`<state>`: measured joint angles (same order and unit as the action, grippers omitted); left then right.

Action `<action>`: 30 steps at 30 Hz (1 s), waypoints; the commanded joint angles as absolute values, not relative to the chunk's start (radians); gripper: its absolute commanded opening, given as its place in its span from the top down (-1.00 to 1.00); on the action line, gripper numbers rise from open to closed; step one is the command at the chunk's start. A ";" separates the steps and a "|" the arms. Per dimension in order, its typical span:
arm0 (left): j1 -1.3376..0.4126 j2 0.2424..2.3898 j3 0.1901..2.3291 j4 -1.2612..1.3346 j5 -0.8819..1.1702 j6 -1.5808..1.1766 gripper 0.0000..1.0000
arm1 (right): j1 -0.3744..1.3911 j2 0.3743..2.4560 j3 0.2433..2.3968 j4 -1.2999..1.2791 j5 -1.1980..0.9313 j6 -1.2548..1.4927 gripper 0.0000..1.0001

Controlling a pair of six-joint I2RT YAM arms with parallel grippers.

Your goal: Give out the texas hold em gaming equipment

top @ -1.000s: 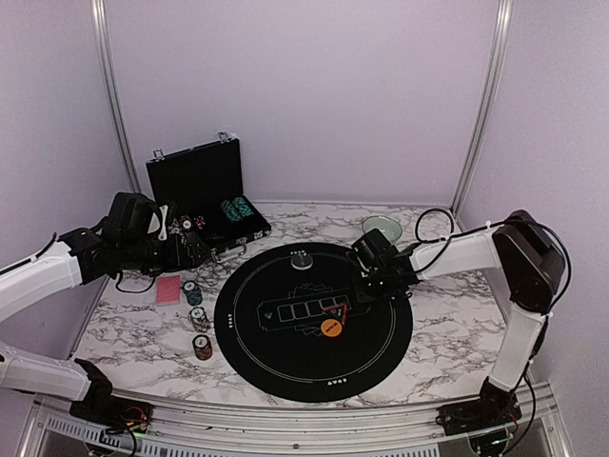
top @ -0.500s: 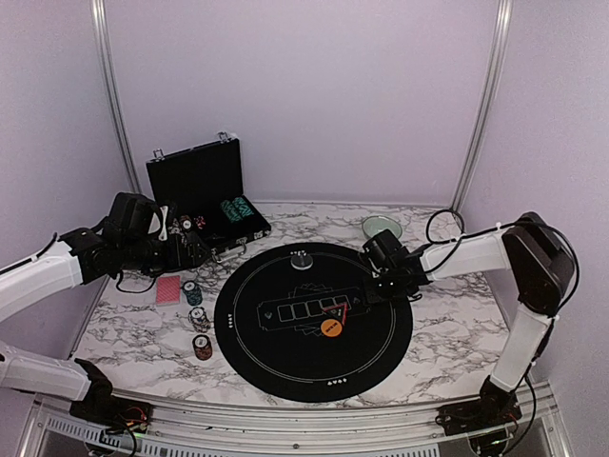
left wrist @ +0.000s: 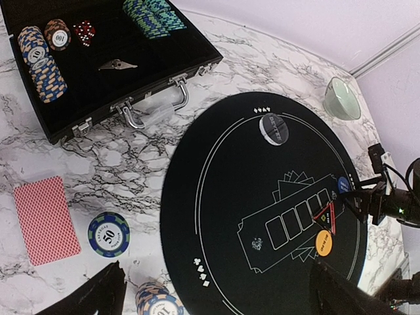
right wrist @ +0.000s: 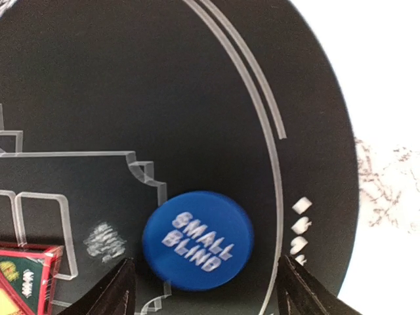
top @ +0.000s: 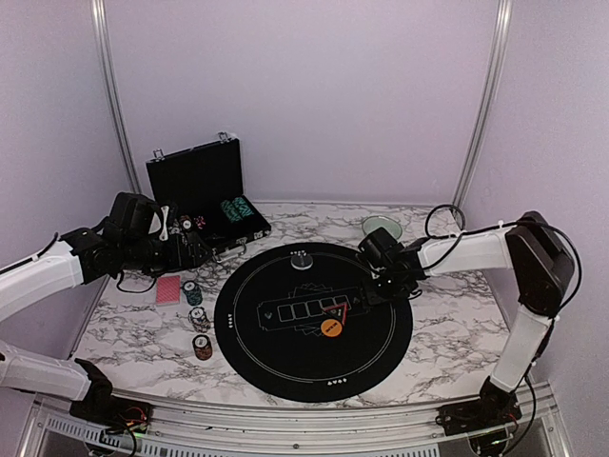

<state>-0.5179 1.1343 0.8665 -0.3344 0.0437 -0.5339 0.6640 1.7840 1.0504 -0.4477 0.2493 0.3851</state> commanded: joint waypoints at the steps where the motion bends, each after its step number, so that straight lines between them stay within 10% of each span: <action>1: -0.512 1.143 0.897 -0.310 0.050 -0.531 -0.98 | 0.745 1.753 1.122 -0.531 0.280 0.385 -0.42; 30: -0.513 1.133 0.867 -0.302 0.049 -0.538 -0.98 | 1.007 1.758 1.056 -0.465 0.111 0.544 -0.31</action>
<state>-0.5179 1.1351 0.8669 -0.3328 0.0444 -0.5354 0.9806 1.7218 1.0306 -0.5068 0.1352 0.5175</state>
